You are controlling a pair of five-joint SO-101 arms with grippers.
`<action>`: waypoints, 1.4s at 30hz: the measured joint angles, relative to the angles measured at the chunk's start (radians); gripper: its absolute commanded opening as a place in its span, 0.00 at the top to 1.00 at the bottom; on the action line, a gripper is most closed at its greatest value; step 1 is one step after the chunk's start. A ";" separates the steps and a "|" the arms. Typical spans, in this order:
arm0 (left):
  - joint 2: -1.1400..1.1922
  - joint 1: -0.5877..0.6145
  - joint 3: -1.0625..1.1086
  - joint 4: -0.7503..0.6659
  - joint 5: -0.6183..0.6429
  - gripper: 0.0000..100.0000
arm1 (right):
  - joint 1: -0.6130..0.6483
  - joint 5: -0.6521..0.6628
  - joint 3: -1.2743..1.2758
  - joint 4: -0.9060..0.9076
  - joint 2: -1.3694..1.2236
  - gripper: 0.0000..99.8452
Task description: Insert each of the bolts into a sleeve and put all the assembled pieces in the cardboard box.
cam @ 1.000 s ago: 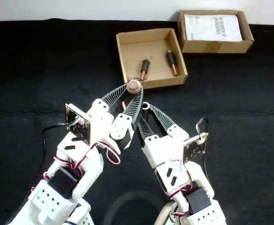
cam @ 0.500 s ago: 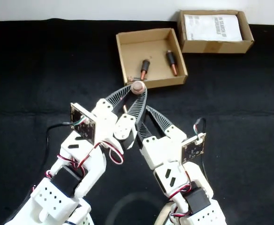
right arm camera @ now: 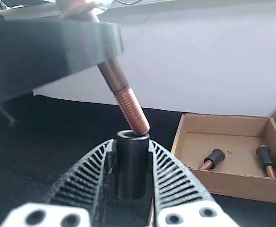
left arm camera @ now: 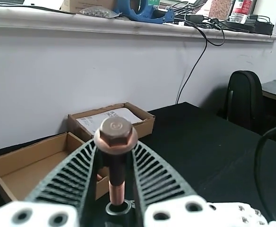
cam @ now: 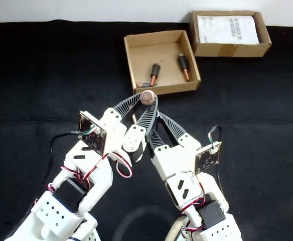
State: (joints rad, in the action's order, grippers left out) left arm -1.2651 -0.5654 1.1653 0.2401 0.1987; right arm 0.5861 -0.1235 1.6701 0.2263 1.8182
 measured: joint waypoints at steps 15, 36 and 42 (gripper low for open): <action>0.000 -0.041 -0.089 0.161 -0.002 0.99 | -0.005 0.000 0.000 0.000 0.000 0.99; 0.163 -0.066 0.087 -0.009 -0.054 0.99 | -0.008 0.138 0.000 0.002 -0.003 0.99; 0.169 -0.043 0.087 -0.018 -0.107 0.97 | -0.008 0.143 0.000 0.002 -0.003 0.99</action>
State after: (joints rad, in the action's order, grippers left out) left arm -1.0963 -0.6084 1.2528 0.2217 0.0913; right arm 0.5785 0.0192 1.6701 0.2279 1.8151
